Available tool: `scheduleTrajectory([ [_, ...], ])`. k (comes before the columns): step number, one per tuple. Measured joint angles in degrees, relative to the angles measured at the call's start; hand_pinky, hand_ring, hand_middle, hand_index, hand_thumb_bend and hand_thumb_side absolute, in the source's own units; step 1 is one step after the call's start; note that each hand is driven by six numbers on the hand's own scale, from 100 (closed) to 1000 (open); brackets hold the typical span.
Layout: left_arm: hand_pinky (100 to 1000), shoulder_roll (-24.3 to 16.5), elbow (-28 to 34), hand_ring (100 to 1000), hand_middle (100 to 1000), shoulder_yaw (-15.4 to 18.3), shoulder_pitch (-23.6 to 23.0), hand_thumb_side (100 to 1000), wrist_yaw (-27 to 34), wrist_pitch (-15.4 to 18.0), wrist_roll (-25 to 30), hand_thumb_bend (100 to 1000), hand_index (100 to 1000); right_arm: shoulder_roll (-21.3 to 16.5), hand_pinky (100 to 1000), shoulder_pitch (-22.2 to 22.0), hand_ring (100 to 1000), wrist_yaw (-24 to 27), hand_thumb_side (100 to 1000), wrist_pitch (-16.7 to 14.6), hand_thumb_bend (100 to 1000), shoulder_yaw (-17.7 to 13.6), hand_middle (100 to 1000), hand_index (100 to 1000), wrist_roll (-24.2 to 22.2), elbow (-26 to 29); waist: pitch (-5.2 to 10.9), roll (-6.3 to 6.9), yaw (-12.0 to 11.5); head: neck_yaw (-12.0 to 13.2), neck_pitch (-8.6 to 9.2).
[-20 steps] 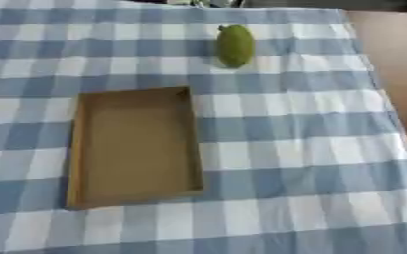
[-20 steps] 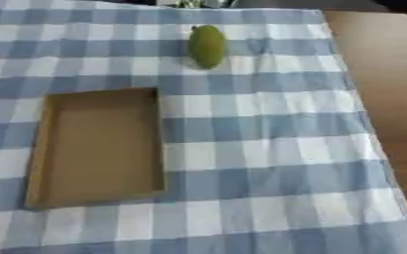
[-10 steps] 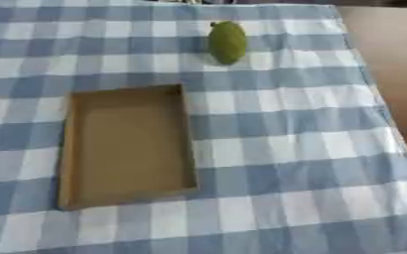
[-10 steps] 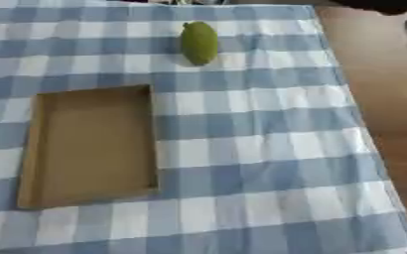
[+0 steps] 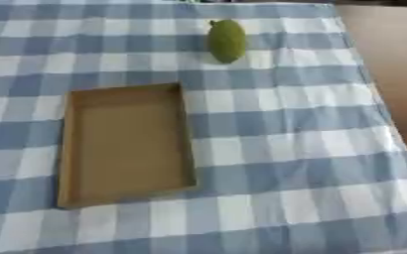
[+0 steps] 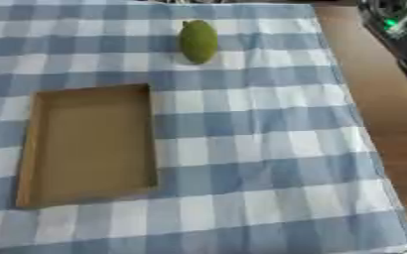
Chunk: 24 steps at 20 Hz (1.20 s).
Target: Pick up objects on the table and place them in the box.
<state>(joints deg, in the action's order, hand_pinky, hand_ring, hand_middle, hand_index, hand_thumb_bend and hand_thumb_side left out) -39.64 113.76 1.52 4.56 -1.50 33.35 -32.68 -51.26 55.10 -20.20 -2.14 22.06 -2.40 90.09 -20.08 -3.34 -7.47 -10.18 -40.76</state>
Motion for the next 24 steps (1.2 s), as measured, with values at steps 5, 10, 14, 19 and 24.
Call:
scheduleTrajectory([
  [5, 631, 0.00, 0.00, 639, 668, 0.01, -0.33, 494, 0.00, 0.00, 0.00, 174, 818, 10.11, 926, 11.27, 1000, -7.30, 200, -11.23, 100, -3.76, 861, 928, -17.00, -23.94, 0.01, 0.23, 0.62, 0.06, 0.04],
  [10, 631, 0.00, 0.00, 640, 669, 0.01, -0.33, 494, 0.00, 0.00, 0.00, 172, 817, 15.62, 930, 13.23, 1000, -13.58, 201, -17.29, 100, -6.19, 862, 932, -19.73, -36.46, 0.00, 0.79, 0.46, -1.14, 0.06],
  [14, 631, 0.00, 0.00, 640, 669, 0.00, -0.11, 496, 0.04, 0.03, 0.05, 171, 816, 18.75, 935, 14.12, 1000, -17.63, 201, -19.49, 100, -7.39, 861, 936, -18.89, -41.79, -0.02, 0.97, 0.33, -1.67, 0.07],
  [19, 631, 0.01, 0.00, 640, 669, -0.01, -0.02, 494, 0.23, 0.09, 0.17, 171, 815, 21.10, 940, 14.47, 1000, -20.31, 204, -21.46, 100, -8.15, 859, 941, -18.64, -45.53, -0.05, 1.10, 0.13, -1.76, 0.08],
  [24, 631, 0.01, 0.00, 640, 669, -0.01, 0.00, 494, 0.46, 0.04, 0.27, 171, 815, 22.01, 948, 14.60, 1000, -21.11, 204, -22.47, 100, -8.59, 843, 940, -20.28, -47.01, -0.05, 1.10, 0.03, -1.49, 0.08],
])
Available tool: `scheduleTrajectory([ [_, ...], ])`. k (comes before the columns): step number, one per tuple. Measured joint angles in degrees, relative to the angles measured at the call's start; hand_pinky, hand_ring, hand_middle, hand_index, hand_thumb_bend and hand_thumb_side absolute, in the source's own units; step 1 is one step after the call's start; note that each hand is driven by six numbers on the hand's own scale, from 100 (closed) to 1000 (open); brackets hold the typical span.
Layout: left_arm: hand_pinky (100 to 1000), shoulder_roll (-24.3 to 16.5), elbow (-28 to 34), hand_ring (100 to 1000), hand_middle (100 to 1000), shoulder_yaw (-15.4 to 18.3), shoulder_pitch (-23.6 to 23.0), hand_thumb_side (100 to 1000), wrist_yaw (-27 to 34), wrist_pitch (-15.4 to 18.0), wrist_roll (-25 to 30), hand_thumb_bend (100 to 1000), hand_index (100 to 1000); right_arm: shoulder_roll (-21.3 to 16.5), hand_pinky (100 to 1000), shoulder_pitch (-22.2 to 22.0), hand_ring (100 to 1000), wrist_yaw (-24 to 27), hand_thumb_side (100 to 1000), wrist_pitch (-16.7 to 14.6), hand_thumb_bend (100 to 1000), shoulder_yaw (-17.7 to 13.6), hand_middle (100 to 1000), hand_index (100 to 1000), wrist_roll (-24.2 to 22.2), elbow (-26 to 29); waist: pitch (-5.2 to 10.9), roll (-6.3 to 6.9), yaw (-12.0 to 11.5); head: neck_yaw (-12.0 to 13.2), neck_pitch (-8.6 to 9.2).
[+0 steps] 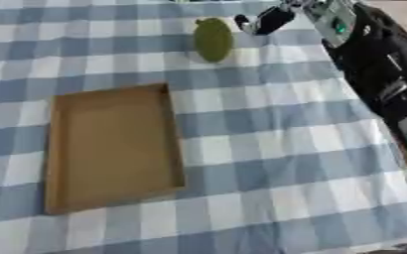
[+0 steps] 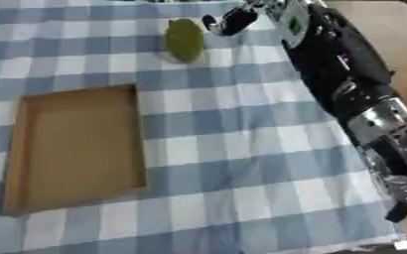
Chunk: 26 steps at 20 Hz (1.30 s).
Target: Pick up objects on the table and place them in the box.
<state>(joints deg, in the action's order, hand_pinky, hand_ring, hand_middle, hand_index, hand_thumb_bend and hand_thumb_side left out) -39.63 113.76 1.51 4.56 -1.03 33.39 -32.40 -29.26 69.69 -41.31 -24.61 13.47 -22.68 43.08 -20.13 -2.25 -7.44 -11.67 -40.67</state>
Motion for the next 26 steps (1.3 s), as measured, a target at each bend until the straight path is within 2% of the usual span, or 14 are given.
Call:
scheduleTrajectory([
  [6, 630, 0.00, 0.00, 640, 668, -0.01, 0.04, 494, 0.06, -0.07, 0.08, 171, 816, 0.47, 970, 0.44, 1000, 1.09, 205, 0.51, 100, -0.67, 824, 954, -3.39, 0.00, 0.00, 0.00, -0.01, 0.22, -0.01],
  [15, 631, 0.00, 0.00, 639, 667, -0.02, 0.11, 489, 0.11, -0.05, 0.14, 174, 818, 0.83, 993, 0.57, 1000, 4.21, 241, 2.44, 100, -0.60, 846, 983, -8.63, 0.43, 0.00, -0.16, -0.35, 0.25, -0.11],
  [19, 630, 0.00, 0.00, 639, 666, -0.03, 0.24, 488, 0.25, 0.05, 0.24, 175, 818, 0.84, 998, 0.57, 1000, 4.92, 243, 2.28, 100, -0.01, 853, 989, -11.26, 0.75, 0.00, -0.23, -0.41, 0.25, -0.37],
  [23, 629, 0.00, 0.00, 638, 665, -0.10, 0.45, 486, 0.33, 0.12, 0.32, 176, 818, 1.14, 1000, 0.57, 1000, 4.75, 226, 1.91, 100, 0.16, 893, 1000, -13.61, 0.73, 0.00, -0.24, -0.65, 0.22, -0.57],
  [26, 629, 0.00, 0.00, 638, 665, -0.32, 0.49, 488, 0.47, 0.13, 0.33, 175, 818, 1.77, 1000, 0.57, 1000, 2.65, 214, 1.59, 100, -0.02, 898, 1000, -13.87, 0.53, 0.00, -0.32, -0.97, 0.15, -0.57],
])
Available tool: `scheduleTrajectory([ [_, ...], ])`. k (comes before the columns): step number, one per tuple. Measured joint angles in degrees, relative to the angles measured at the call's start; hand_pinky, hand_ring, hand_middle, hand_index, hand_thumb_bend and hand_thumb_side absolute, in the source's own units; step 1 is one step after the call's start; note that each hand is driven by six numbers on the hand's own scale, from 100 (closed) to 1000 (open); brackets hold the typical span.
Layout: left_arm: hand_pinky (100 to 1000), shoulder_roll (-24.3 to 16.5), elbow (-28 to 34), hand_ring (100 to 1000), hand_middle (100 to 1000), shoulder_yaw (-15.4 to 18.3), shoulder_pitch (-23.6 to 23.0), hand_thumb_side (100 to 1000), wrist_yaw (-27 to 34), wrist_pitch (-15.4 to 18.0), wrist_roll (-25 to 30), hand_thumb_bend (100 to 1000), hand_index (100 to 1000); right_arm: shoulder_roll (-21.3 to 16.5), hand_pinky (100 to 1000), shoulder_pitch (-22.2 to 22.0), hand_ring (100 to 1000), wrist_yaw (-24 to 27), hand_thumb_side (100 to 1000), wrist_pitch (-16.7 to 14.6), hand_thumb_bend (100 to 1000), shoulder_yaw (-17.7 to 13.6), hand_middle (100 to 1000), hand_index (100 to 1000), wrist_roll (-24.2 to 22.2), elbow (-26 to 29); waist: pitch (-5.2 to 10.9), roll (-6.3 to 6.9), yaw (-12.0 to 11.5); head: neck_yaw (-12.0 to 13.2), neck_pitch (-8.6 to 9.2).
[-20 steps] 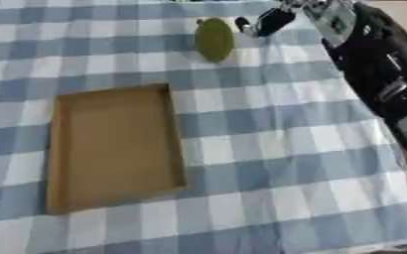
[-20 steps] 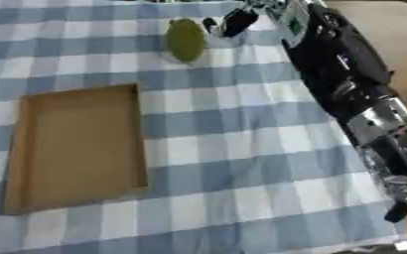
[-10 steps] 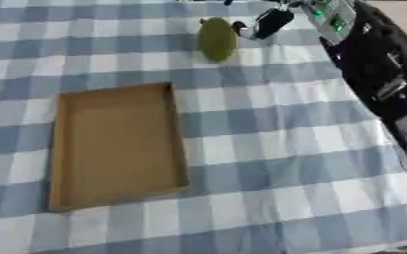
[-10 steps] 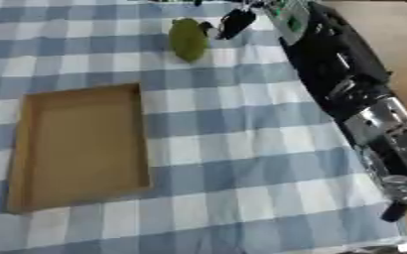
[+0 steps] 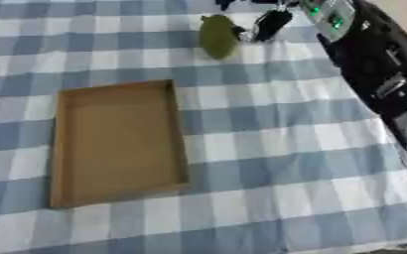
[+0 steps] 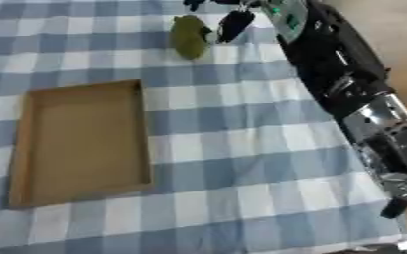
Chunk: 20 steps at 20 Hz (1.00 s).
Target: Pick up objects on the table and place them in the box.
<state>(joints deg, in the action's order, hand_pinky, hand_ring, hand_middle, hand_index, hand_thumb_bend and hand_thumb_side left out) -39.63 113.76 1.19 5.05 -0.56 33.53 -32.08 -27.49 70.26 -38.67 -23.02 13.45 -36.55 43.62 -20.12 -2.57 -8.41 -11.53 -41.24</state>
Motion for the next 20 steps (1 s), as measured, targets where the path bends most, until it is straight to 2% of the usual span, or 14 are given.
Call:
scheduleTrajectory([
  [1, 628, 0.00, 0.00, 637, 664, -0.01, 0.00, 490, 0.02, 0.00, 0.00, 173, 819, 0.09, 1000, 0.00, 1000, -0.81, 261, -0.21, 100, -0.08, 900, 1000, 0.20, -0.22, -0.01, -0.02, -0.07, -0.04, 0.00],
  [4, 627, 0.00, 0.00, 636, 663, -0.02, 0.01, 491, 0.05, 0.00, 0.00, 172, 819, 0.15, 1000, -0.01, 1000, -2.66, 272, -0.92, 100, -0.74, 894, 1000, 1.08, -0.84, -0.27, -0.07, -0.17, -0.12, 0.02],
  [6, 626, 0.00, 0.00, 636, 663, -0.02, 0.09, 493, 0.05, 0.00, 0.00, 171, 819, 0.25, 1000, -0.06, 1000, -3.42, 226, -1.20, 100, -1.05, 889, 1000, 1.72, -1.24, -0.49, -0.11, -0.18, -0.16, 0.08],
  [16, 622, 0.01, 0.00, 633, 662, -0.05, 0.49, 507, 0.06, -0.02, 0.01, 160, 818, 1.20, 1000, -0.28, 1000, -8.32, 241, 0.70, 100, -2.14, 877, 1000, 6.85, -2.99, -1.56, -0.15, -0.89, -0.94, 0.89],
  [20, 622, 0.40, 0.00, 632, 661, -0.10, 0.58, 509, 0.06, -0.04, 0.03, 158, 818, 1.68, 993, -0.29, 1000, -9.36, 207, 0.87, 100, -2.49, 854, 1000, 8.12, -3.43, -1.90, -0.21, -1.16, -1.21, 1.05],
])
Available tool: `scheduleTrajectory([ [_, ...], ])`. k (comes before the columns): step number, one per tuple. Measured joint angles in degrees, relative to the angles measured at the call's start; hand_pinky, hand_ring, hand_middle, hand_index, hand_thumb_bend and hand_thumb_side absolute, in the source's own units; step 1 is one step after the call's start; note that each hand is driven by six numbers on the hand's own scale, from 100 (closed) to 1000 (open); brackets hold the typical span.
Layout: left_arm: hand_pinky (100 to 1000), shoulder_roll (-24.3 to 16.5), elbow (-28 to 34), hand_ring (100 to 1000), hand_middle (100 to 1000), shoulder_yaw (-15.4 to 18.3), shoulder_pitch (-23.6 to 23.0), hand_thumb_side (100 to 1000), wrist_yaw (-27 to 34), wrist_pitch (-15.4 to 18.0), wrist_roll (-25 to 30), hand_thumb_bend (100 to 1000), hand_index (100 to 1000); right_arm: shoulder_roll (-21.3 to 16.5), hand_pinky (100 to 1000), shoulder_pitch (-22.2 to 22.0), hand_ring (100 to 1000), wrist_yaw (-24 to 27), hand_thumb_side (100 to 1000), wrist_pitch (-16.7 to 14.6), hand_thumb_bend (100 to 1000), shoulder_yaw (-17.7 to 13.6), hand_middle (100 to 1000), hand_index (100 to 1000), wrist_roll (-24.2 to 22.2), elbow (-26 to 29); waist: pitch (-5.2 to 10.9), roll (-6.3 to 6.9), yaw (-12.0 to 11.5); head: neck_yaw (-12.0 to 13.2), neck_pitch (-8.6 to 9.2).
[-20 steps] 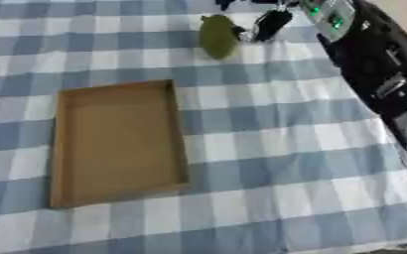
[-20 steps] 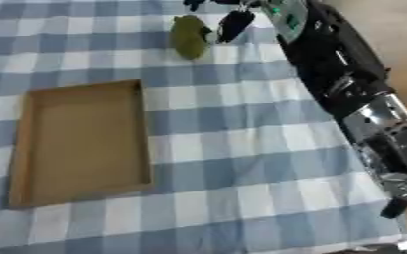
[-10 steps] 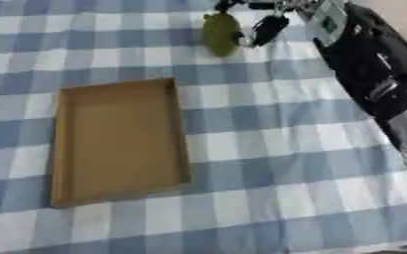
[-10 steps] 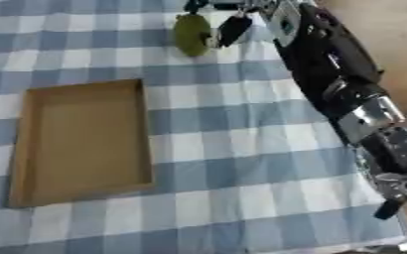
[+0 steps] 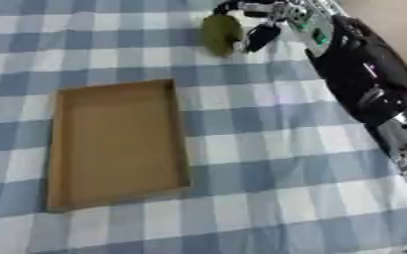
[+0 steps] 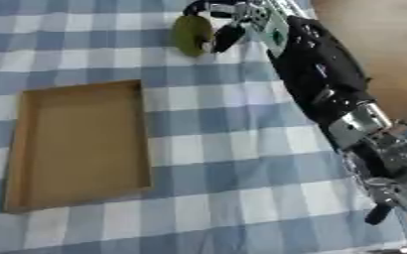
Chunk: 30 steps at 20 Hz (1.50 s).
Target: Pick up objects on the table and place them in the box.
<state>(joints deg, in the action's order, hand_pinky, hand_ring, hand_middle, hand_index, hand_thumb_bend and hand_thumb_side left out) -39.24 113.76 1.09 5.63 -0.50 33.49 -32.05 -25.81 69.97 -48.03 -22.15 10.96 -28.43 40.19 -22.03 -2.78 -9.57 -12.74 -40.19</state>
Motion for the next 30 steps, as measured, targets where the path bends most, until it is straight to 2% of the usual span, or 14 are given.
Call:
scheduleTrajectory([
  [2, 621, 0.06, 0.00, 632, 661, -0.14, 0.03, 510, 0.00, 0.00, 0.00, 156, 817, 0.28, 976, 0.00, 1000, -0.62, 209, 0.17, 100, -0.03, 829, 1000, 0.66, -0.27, -0.17, 0.00, -0.03, -0.09, 0.03],
  [6, 621, 0.07, 0.00, 632, 661, -0.26, 0.21, 511, 0.00, -0.01, 0.01, 155, 817, 0.51, 939, 0.00, 1000, -2.04, 214, 0.29, 100, -0.05, 742, 935, 1.90, -0.65, -0.23, 0.00, -0.27, -0.24, 0.26],
  [11, 620, 0.07, 0.00, 631, 659, -0.27, 0.37, 511, 0.16, -0.01, 0.02, 154, 817, 1.04, 858, 0.01, 1000, -2.86, 236, -0.44, 100, -0.17, 532, 797, 2.75, -0.99, -0.23, 0.00, -0.32, -0.22, 0.32],
  [13, 620, 0.07, 0.00, 631, 659, -0.27, 0.42, 508, 0.30, 0.00, 0.03, 156, 817, 1.10, 835, 0.03, 1000, -3.03, 250, -0.69, 100, -0.19, 488, 735, 3.29, -0.99, -0.23, 0.00, -0.33, -0.17, 0.42],
  [19, 621, 0.07, 0.00, 630, 657, -0.26, 0.45, 502, 0.53, 0.07, 0.10, 158, 817, 0.84, 788, -1.16, 951, -1.72, 231, -0.13, 100, -0.30, 397, 657, 8.55, -0.31, -0.19, 0.00, -0.38, -0.02, 0.43],
  [22, 621, 0.07, 0.00, 630, 656, -0.26, 0.46, 501, 0.53, 0.14, 0.16, 159, 817, 0.21, 783, -1.93, 947, 1.37, 218, 0.49, 100, 0.33, 417, 683, 11.50, 1.05, -0.16, 0.01, -0.38, 0.03, 0.42],
  [26, 620, 0.07, 0.00, 628, 654, -0.26, 0.44, 500, 0.53, 0.16, 0.17, 159, 818, -1.41, 768, -2.67, 938, 6.25, 212, 0.57, 100, 1.99, 444, 708, 11.86, 4.33, 0.03, 0.01, -0.30, 0.08, 0.37],
  [27, 620, 0.07, 0.00, 627, 653, -0.26, 0.44, 504, 0.54, 0.16, 0.17, 163, 818, -1.99, 766, -2.89, 934, 7.50, 325, 0.60, 100, 2.45, 445, 709, 11.65, 5.62, 0.12, 0.01, -0.26, 0.11, 0.23],
  [28, 619, 0.07, 0.00, 626, 652, -0.25, 0.43, 500, 0.54, 0.16, 0.17, 159, 818, -2.66, 764, -3.09, 930, 8.78, 210, 0.72, 100, 2.90, 444, 709, 11.38, 7.22, 0.24, 0.00, -0.18, 0.15, 0.09],
  [30, 619, 0.07, 0.00, 626, 651, -0.25, 0.41, 498, 0.54, 0.16, 0.17, 159, 818, -4.20, 759, -3.50, 924, 11.29, 208, 1.22, 100, 3.65, 446, 711, 10.88, 10.94, 0.47, 0.00, -0.02, 0.33, -0.08],
])
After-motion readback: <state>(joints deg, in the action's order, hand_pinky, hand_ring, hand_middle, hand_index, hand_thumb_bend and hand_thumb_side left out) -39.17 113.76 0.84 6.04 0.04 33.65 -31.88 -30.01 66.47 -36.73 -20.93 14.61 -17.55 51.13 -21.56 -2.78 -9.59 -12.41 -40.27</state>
